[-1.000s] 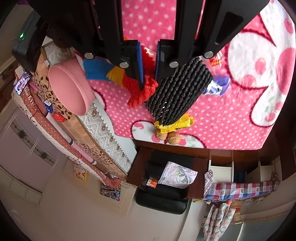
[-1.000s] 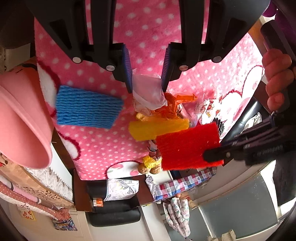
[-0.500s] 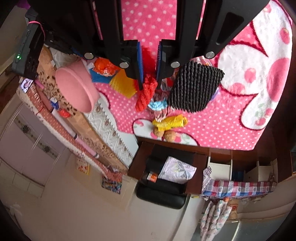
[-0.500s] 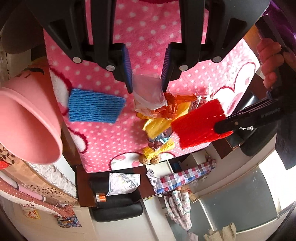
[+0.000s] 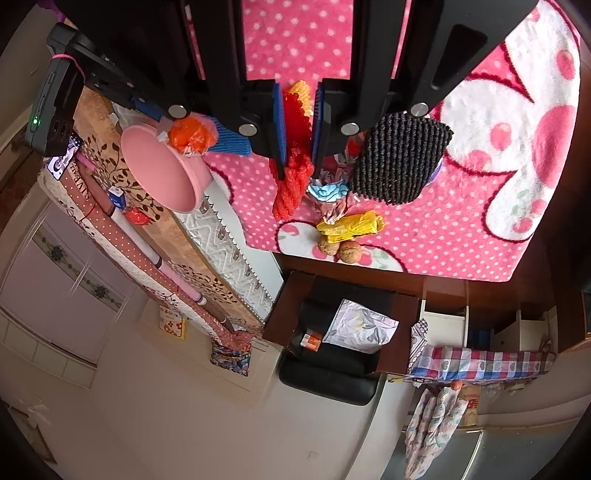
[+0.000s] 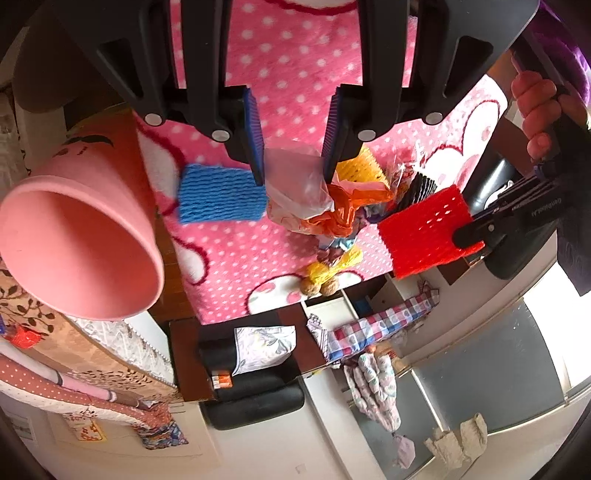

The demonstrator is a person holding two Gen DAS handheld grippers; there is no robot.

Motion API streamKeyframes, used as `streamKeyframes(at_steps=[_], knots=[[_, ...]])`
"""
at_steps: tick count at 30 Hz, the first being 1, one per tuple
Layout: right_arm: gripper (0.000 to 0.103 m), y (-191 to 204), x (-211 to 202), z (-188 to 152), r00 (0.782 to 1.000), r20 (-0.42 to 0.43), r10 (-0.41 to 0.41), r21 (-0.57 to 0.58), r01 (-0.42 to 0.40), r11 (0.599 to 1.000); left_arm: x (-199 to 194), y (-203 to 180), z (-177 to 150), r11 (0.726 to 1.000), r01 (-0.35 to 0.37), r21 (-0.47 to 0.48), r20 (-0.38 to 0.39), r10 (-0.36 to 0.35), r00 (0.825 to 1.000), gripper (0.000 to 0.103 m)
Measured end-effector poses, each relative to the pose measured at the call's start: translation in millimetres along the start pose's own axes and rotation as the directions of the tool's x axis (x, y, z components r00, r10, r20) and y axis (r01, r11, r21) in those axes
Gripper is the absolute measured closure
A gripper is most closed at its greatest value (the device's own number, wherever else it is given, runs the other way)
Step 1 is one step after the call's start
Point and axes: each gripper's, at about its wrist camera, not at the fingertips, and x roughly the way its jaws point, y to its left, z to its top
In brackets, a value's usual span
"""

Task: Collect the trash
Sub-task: 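Carry the red net and white bag over the pink bucket with both grippers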

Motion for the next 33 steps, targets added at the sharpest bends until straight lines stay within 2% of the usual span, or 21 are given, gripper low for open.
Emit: streamKeyframes(at_steps=[14, 23, 33], knots=[[0.073, -59, -26, 21, 0.988, 0.097, -0.12, 0.13, 0.107, 0.986, 32, -51, 8, 0.994, 0.074, 0.084, -0.035, -0.072, 0.997, 0.093], [0.073, -105, -33, 26, 0.971, 0.105, -0.213, 0.218, 0.186, 0.958, 69, -99, 10, 0.98, 0.131, 0.15, -0.082, -0.12, 0.989, 0.093], [0.073, -140, -34, 30, 0.957, 0.097, -0.275, 0.27, 0.241, 0.932, 117, -159, 5, 0.956, 0.196, 0.22, -0.151, -0.165, 0.975, 0.093]])
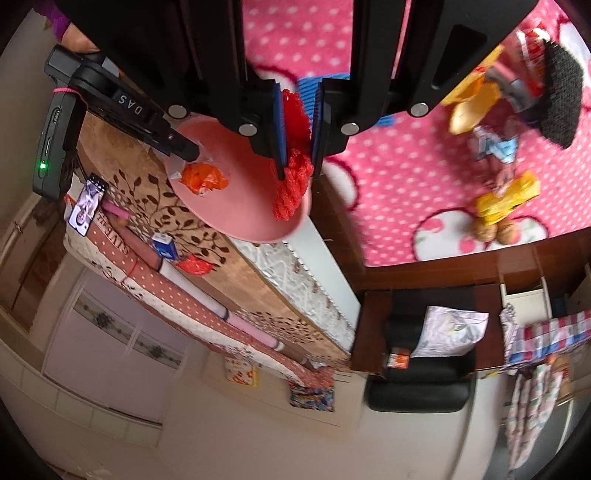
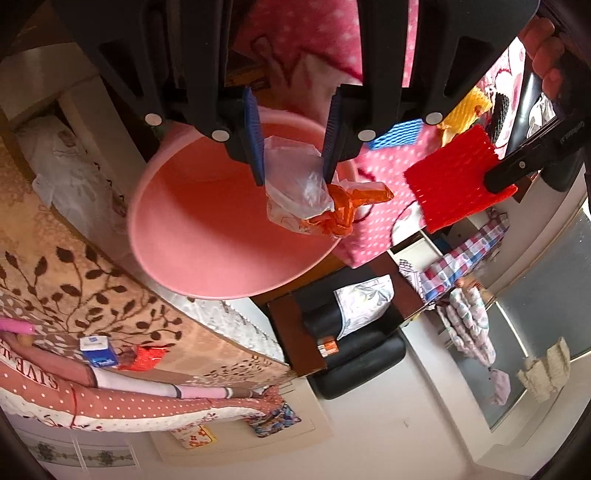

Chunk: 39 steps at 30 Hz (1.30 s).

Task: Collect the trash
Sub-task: 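Carry the red net and white bag over the pink bucket with both grippers, then open both grippers to drop the net and bag into the pink bucket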

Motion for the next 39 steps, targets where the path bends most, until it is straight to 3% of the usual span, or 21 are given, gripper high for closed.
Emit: streamKeyframes(at_steps=[11, 29, 32, 36, 39], knots=[[0.073, -21, 3, 9, 0.999, 0.027, -0.04, -0.001, 0.04, 0.999, 55, -32, 3, 0.999, 0.019, 0.046, -0.065, -0.016, 0.998, 0.093], [0.073, -39, 21, 12, 0.998, -0.004, -0.057, 0.02, 0.057, 0.998, 88, -44, -2, 0.998, 0.03, 0.055, -0.128, -0.023, 0.991, 0.093], [0.072, -40, 23, 11, 0.998, -0.01, -0.059, 0.021, 0.06, 0.998, 89, -43, -4, 0.998, 0.027, 0.052, -0.134, -0.02, 0.991, 0.086], [0.072, -39, 25, 10, 0.998, -0.015, -0.063, 0.021, 0.063, 0.998, 86, -40, -5, 0.999, 0.008, 0.044, -0.119, -0.003, 0.993, 0.061], [0.072, -39, 26, 10, 0.998, -0.01, -0.063, 0.03, 0.064, 0.998, 83, -38, -5, 0.999, 0.01, 0.033, -0.117, -0.006, 0.993, 0.057]])
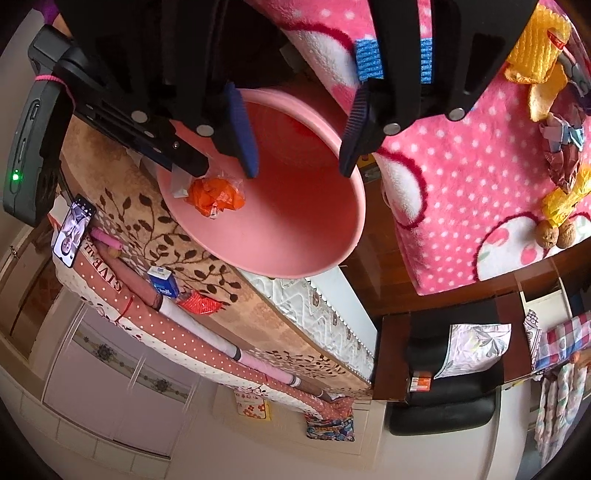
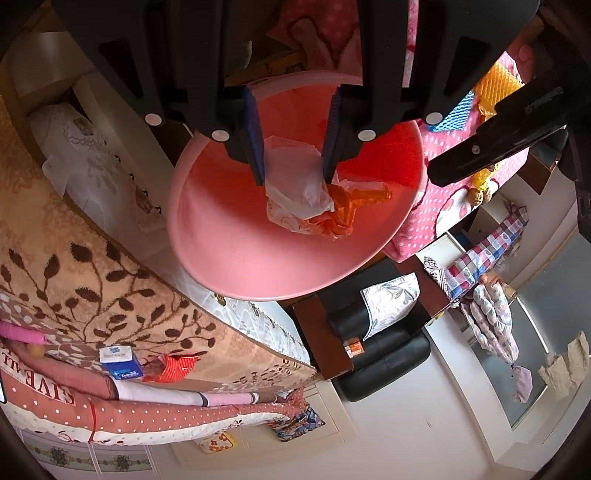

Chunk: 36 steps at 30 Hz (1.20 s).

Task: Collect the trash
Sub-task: 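Open both grippers to drop the net and bag into the pink bucket, then move both grippers back over the table toward the mesh nets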

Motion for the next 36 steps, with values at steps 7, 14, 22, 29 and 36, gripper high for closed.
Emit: streamKeyframes(at_steps=[7, 14, 22, 29, 36], knots=[[0.071, -5, 4, 0, 1.0, -0.014, -0.01, 0.037, 0.011, 0.999, -5, 4, -2, 1.0, 0.001, -0.013, 0.001, -0.001, 1.0, 0.055], [0.059, -2, 2, -2, 1.0, -0.007, -0.017, 0.02, 0.017, 1.0, -14, 8, -5, 1.0, -0.001, -0.022, 0.01, 0.001, 1.0, 0.055], [0.059, 6, -6, -5, 1.0, -0.003, -0.005, 0.001, 0.005, 1.0, -36, 17, -6, 0.999, -0.024, -0.036, 0.04, 0.025, 0.999, 0.053], [0.059, 25, -19, -10, 1.0, 0.004, 0.025, -0.037, -0.025, 0.999, -54, 25, -13, 0.998, -0.042, -0.054, 0.054, 0.045, 0.998, 0.052], [0.059, 46, -30, -20, 0.999, -0.009, 0.05, -0.073, -0.051, 0.996, -78, 34, -22, 0.997, -0.06, -0.055, 0.08, 0.064, 0.995, 0.052]])
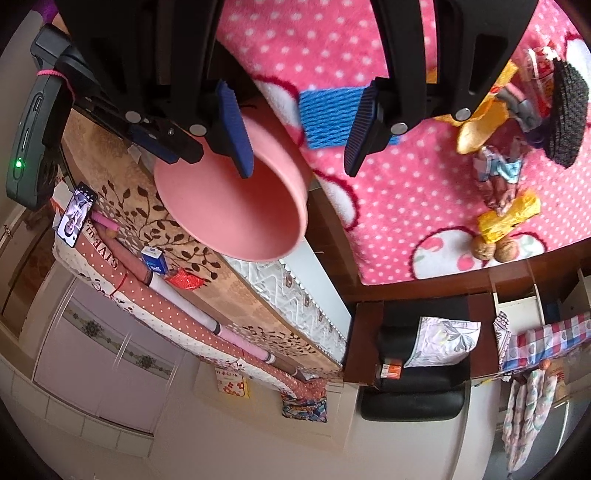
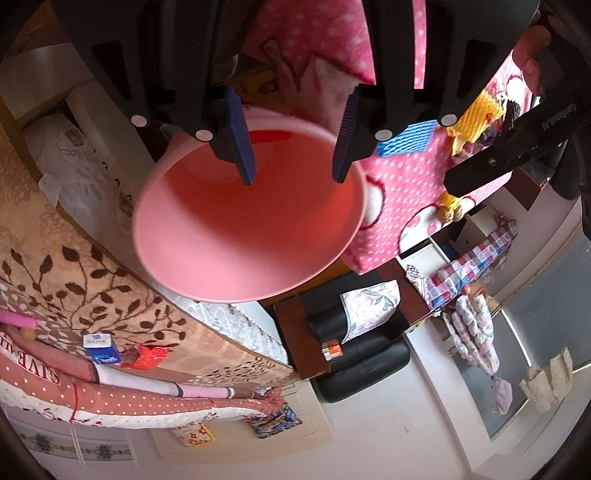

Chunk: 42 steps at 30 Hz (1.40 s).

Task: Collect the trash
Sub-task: 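Move both grippers back over the table toward the mesh nets, then grasp the yellow mesh net with the left gripper while the right grasps the blue mesh net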

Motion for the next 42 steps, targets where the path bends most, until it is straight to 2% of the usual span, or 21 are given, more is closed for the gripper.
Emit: streamKeyframes(at_steps=[7, 20, 28, 36, 38, 41, 42], knots=[[0.059, 22, -6, -11, 0.999, -0.022, 0.032, -0.041, -0.033, 0.999, -31, 27, -7, 0.999, -0.041, -0.021, 0.026, 0.042, 0.999, 0.052], [0.059, 63, -7, -33, 0.99, -0.085, 0.11, -0.137, -0.121, 0.983, -73, 96, -44, 0.988, -0.14, -0.062, 0.009, 0.141, 0.99, 0.052], [0.059, 82, 3, -47, 0.978, -0.15, 0.145, -0.192, -0.173, 0.966, -71, 118, -66, 0.985, -0.152, -0.083, -0.04, 0.149, 0.988, 0.053], [0.059, 87, 15, -56, 0.971, -0.197, 0.136, -0.199, -0.175, 0.964, -52, 114, -62, 0.988, -0.143, -0.05, -0.049, 0.141, 0.989, 0.053], [0.059, 87, 17, -55, 0.971, -0.199, 0.133, -0.196, -0.172, 0.965, -47, 114, -61, 0.988, -0.145, -0.049, -0.055, 0.143, 0.988, 0.054], [0.059, 85, 19, -54, 0.972, -0.2, 0.126, -0.192, -0.165, 0.967, -38, 116, -60, 0.988, -0.144, -0.048, -0.075, 0.14, 0.987, 0.064], [0.059, 85, 20, -53, 0.971, -0.202, 0.124, -0.191, -0.164, 0.968, -35, 117, -61, 0.988, -0.145, -0.05, -0.083, 0.141, 0.986, 0.07]])
